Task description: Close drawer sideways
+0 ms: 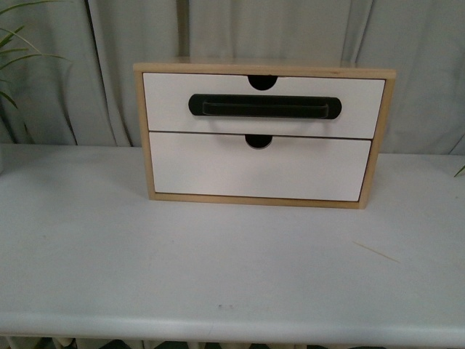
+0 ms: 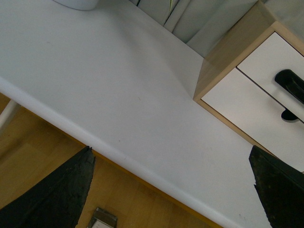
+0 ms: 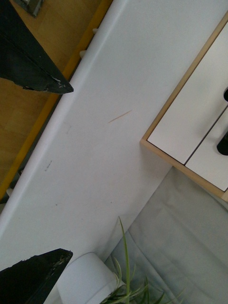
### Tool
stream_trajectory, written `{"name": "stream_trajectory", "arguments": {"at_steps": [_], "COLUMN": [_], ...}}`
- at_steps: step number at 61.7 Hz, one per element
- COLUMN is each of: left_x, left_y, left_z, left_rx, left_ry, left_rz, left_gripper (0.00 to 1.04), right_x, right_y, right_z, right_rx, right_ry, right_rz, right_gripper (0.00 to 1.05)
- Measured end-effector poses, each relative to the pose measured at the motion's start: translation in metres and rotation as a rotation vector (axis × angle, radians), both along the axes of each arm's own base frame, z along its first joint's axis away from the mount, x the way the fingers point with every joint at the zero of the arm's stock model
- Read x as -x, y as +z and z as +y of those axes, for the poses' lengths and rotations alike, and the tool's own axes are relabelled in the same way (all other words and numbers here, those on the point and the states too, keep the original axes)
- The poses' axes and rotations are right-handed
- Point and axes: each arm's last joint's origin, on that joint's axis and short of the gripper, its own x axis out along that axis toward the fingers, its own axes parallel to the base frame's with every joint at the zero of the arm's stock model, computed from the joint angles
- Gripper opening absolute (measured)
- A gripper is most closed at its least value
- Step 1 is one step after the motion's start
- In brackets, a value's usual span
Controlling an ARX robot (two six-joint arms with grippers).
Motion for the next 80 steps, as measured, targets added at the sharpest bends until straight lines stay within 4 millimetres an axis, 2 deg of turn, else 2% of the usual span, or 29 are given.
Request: {"name": "stream_trajectory", "arguments": {"at_steps": [4,5,9,15,22,27,30,31,32,38,50,53,56,77,80], "left_x": [0.0,0.0,0.002,0.006,0.009,0.012,0.013,0.013,0.014,0.015,0.02,0.026,0.028,0.029,0.029], "left_y": [0.0,-0.001,-0.01,-0.013,-0.022,-0.027,-0.029,-0.029,-0.03,-0.033,-0.038,-0.049,-0.048,-0.047,-0.047], "left_z": [0.0,0.001,0.004,0.009,0.013,0.023,0.025,0.026,0.025,0.025,0.026,0.026,0.026,0.026,0.026], "left_rx": [-0.01,-0.032,-0.191,-0.399,-0.495,-0.52,-0.525,-0.524,-0.527,-0.533,-0.536,-0.533,-0.537,-0.538,-0.538], "left_ry": [-0.01,-0.029,-0.194,-0.224,-0.239,-0.25,-0.223,-0.223,-0.23,-0.237,-0.234,-0.243,-0.235,-0.233,-0.233], "left_rz": [-0.001,-0.023,-0.161,-0.19,-0.179,-0.181,-0.176,-0.177,-0.179,-0.178,-0.172,-0.15,-0.167,-0.179,-0.179], "left_gripper": [0.98,0.96,0.8,0.62,0.37,0.15,0.04,0.04,0.04,0.04,0.04,0.04,0.04,0.04,0.11], "right_x": [0.0,0.0,0.007,0.011,0.01,0.01,0.011,0.011,0.01,0.011,0.011,0.011,0.01,0.011,0.011], "right_y": [-0.001,-0.001,-0.006,-0.01,-0.02,-0.025,-0.027,-0.028,-0.029,-0.032,-0.037,-0.042,-0.048,-0.048,-0.048], "right_z": [0.0,0.0,-0.003,-0.01,-0.015,-0.02,-0.022,-0.024,-0.026,-0.032,-0.032,-0.032,-0.032,-0.032,-0.032], "right_rx": [-0.005,-0.007,-0.259,-0.453,-0.527,-0.55,-0.554,-0.557,-0.555,-0.559,-0.559,-0.56,-0.56,-0.56,-0.56], "right_ry": [-0.004,-0.003,-0.072,-0.092,-0.102,-0.103,-0.1,-0.082,-0.078,-0.118,-0.115,-0.114,-0.117,-0.116,-0.116], "right_rz": [0.003,0.001,-0.115,-0.148,-0.137,-0.139,-0.139,-0.133,-0.132,-0.145,-0.14,-0.146,-0.138,-0.14,-0.14], "right_gripper": [0.96,0.96,0.8,0.62,0.39,0.16,0.07,0.02,0.01,0.01,0.01,0.01,0.01,0.01,0.06]}}
